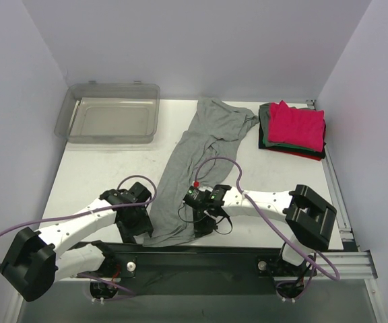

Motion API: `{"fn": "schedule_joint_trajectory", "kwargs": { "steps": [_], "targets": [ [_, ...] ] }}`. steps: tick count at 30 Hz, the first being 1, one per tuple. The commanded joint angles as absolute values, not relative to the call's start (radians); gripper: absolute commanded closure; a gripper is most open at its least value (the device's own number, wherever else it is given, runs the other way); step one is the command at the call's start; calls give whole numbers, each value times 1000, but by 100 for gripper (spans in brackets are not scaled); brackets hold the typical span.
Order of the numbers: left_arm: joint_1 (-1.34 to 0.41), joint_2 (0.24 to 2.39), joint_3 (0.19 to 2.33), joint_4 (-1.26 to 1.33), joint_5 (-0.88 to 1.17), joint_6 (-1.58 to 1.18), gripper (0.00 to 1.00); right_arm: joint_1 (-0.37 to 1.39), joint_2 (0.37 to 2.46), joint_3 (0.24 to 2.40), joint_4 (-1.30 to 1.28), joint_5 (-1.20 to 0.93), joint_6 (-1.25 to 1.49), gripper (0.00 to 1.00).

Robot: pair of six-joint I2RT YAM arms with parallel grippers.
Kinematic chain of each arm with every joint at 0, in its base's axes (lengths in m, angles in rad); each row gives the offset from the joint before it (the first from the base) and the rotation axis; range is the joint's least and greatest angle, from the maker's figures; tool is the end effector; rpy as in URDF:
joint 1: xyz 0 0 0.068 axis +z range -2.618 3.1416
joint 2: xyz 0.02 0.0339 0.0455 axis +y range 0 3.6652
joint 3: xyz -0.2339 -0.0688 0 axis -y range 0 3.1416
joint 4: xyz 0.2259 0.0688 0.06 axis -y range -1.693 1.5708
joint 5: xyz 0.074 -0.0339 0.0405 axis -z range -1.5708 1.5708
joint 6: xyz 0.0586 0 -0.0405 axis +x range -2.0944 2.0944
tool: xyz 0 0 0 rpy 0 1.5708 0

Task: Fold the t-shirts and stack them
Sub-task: Grab the bottom of the folded rectangular tshirt with both arms

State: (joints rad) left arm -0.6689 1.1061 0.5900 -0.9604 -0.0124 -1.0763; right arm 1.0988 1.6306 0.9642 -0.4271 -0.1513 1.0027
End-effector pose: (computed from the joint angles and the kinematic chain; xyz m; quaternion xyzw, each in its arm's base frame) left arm 0.1211 -0.0948 0.1313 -0.2024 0.9782 -0.0321 0.0350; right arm 0.1327 0.2794 0.1373 -0.0644 0.9669 0.2410 0.0534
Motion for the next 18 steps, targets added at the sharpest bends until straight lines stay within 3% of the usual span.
{"fn": "schedule_joint_trajectory", "kwargs": {
  "steps": [1, 6, 11, 18],
  "targets": [
    [-675, 1091, 560, -878, 31, -1120, 33, 1092, 1600, 948, -472, -153, 992, 100],
    [-675, 1106, 548, -888, 20, -1126, 34, 1092, 1594, 940, -472, -149, 996, 100],
    [-676, 1109, 532, -827, 17, -1126, 48, 1092, 1591, 936, -471, -149, 999, 100],
    [-676, 1129, 492, -769, 38, -1123, 55, 1092, 1569, 919, -474, -143, 1012, 100]
  ]
}}
